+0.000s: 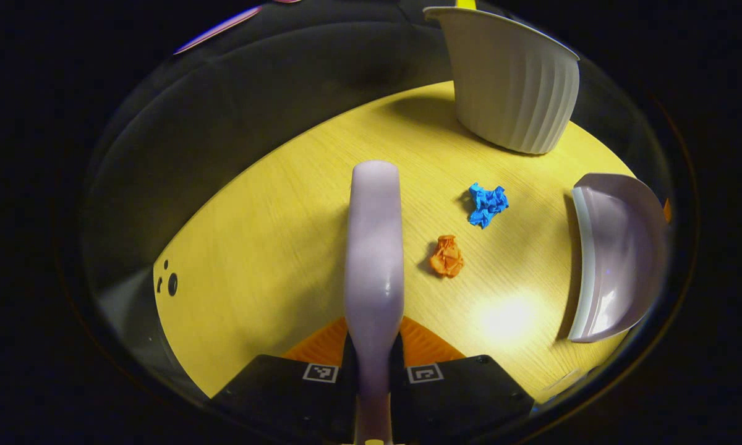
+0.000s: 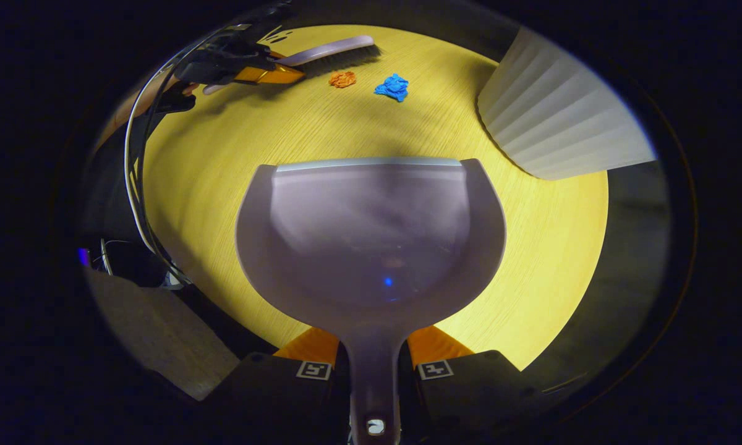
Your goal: Pick up the small broom and dustpan from the desktop, sweep the trash into the dustpan with the broom, and then empty the trash into the garbage bin.
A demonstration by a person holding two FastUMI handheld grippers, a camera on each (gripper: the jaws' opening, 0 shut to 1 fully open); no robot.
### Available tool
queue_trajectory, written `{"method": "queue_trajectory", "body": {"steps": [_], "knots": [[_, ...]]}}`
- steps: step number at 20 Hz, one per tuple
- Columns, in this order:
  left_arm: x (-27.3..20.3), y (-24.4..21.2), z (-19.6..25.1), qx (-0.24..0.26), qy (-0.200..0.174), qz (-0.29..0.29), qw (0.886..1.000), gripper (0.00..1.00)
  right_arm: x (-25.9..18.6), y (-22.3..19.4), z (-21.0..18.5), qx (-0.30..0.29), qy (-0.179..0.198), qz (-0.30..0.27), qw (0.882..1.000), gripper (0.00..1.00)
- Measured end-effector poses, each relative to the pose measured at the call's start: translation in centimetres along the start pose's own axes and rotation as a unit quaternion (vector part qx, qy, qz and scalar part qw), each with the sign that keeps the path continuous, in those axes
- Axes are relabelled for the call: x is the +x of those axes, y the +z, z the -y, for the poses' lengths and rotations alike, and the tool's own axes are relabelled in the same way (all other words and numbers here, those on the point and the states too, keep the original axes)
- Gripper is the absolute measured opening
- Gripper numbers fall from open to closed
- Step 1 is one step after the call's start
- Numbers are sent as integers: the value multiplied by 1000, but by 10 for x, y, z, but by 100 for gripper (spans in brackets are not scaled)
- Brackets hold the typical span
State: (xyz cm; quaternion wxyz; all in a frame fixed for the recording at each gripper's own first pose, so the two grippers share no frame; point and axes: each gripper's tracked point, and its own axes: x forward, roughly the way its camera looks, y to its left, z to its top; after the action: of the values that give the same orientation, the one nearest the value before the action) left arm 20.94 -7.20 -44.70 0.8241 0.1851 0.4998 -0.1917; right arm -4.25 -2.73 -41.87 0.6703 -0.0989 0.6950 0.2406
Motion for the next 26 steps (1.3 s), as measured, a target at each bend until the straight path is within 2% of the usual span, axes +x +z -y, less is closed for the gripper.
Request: {"method": "queue_trajectory", "body": {"steps": [2,6,9,12,13,14,15,16,18,20,22,23,24,25,26], "knots": [[9,13,7,24,-8,10,1000,26,6,4,3,-3,-5,3,1000,36],[4,30,58,60,-98,24,993,26,12,5,9,-7,-9,5,1000,36],[-10,33,95,92,-169,14,981,26,13,5,9,-5,-4,6,1000,35],[-27,19,138,106,-236,-25,966,26,16,5,11,-1,0,15,1000,36],[-34,16,152,95,-261,-40,960,26,17,2,10,3,0,16,1000,36],[-42,12,160,85,-283,-53,954,26,16,0,10,2,-1,18,1000,40],[-48,8,168,75,-302,-67,948,23,17,-1,9,5,-1,26,1000,36],[-54,3,177,64,-319,-81,942,26,18,-3,8,8,0,31,999,35],[-62,4,177,38,-320,-92,942,26,24,-10,7,18,-1,45,999,35],[-72,11,173,-14,-318,-88,944,26,30,-12,4,41,2,69,997,35],[-87,21,173,-76,-340,-64,935,26,37,-9,4,70,13,104,992,39],[-93,29,167,-100,-344,-50,932,26,40,-8,3,81,16,119,989,32],[-98,31,157,-121,-341,-33,932,26,44,-8,2,82,17,132,988,35],[-102,37,147,-143,-333,-17,932,26,44,-13,3,79,10,139,987,31],[-104,38,135,-162,-321,-3,933,26,40,-14,5,76,-2,140,987,36]]}}
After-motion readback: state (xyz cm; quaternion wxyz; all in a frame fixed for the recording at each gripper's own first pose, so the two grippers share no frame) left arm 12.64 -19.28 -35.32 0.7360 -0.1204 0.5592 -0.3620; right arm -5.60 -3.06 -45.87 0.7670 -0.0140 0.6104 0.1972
